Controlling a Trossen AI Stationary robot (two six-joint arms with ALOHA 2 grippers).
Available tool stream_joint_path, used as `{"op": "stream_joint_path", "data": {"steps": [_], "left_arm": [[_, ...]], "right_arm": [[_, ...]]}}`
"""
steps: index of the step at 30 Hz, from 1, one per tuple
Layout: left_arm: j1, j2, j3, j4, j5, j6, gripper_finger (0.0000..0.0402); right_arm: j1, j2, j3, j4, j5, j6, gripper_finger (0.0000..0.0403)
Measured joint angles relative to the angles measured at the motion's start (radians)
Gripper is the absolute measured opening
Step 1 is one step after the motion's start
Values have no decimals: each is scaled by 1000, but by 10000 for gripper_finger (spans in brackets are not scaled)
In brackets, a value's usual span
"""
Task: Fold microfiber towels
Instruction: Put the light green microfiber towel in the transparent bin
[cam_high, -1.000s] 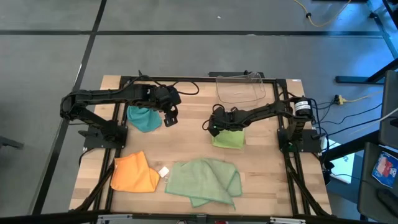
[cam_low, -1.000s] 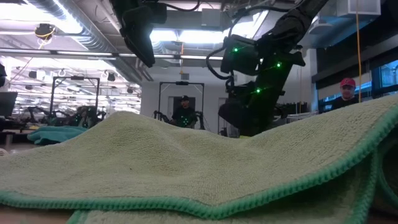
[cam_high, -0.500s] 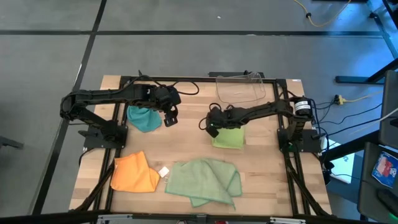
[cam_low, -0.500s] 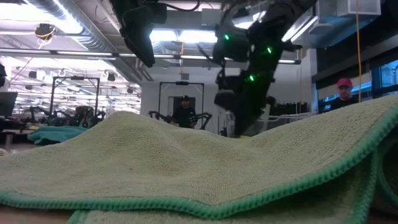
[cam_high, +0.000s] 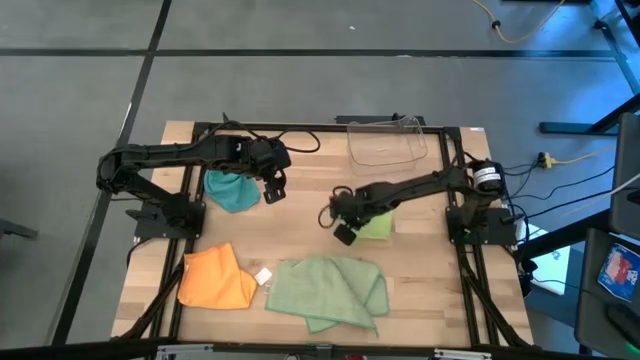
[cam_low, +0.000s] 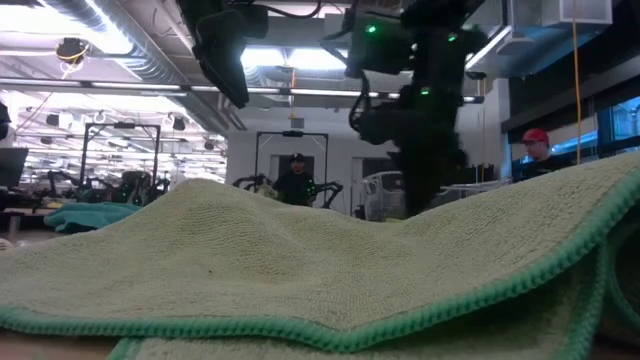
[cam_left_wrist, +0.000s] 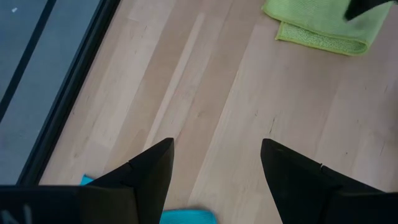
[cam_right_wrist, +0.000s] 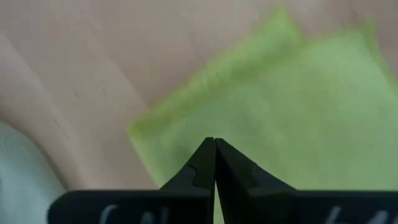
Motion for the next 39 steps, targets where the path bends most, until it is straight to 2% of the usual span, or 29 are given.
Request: {"op": "stream_joint_path", "data": {"steps": [6, 8, 10, 13, 16, 18, 21, 23, 25, 27, 29, 35, 39], "left_arm": [[0, 0, 0, 0, 0, 0, 235], [0, 0, 0, 0, 0, 0, 235], [0, 0, 0, 0, 0, 0, 235], [0, 0, 0, 0, 0, 0, 235], [0, 0, 0, 0, 0, 0, 235], [0, 0, 0, 0, 0, 0, 235], [0, 0, 0, 0, 0, 0, 235], [0, 0, 0, 0, 0, 0, 235], [0, 0, 0, 0, 0, 0, 235], [0, 0, 0, 0, 0, 0, 235], [0, 0, 0, 0, 0, 0, 235], [0, 0, 0, 0, 0, 0, 235], [0, 0, 0, -1, 0, 0, 235]], "right_arm": [[112, 0, 0, -277, 237, 276, 11], [127, 0, -2, -302, 290, 349, 15], [124, 0, -21, -265, 298, 364, 16], [88, 0, -81, -137, 247, 324, 16], [44, 0, -143, -12, 265, 297, 9], [21, 0, -163, 99, 282, 213, 5], [15, 3, -179, 340, 247, -63, 5], [17, 12, -178, 495, 135, -276, 6], [17, 27, -178, 580, -6, -440, 6], [17, 40, -178, 573, -114, -550, 6], [15, 37, -173, 503, -165, -614, 6], [18, -1, -146, 246, 12, -511, 6], [32, -39, -112, 196, 137, -500, 6]]}}
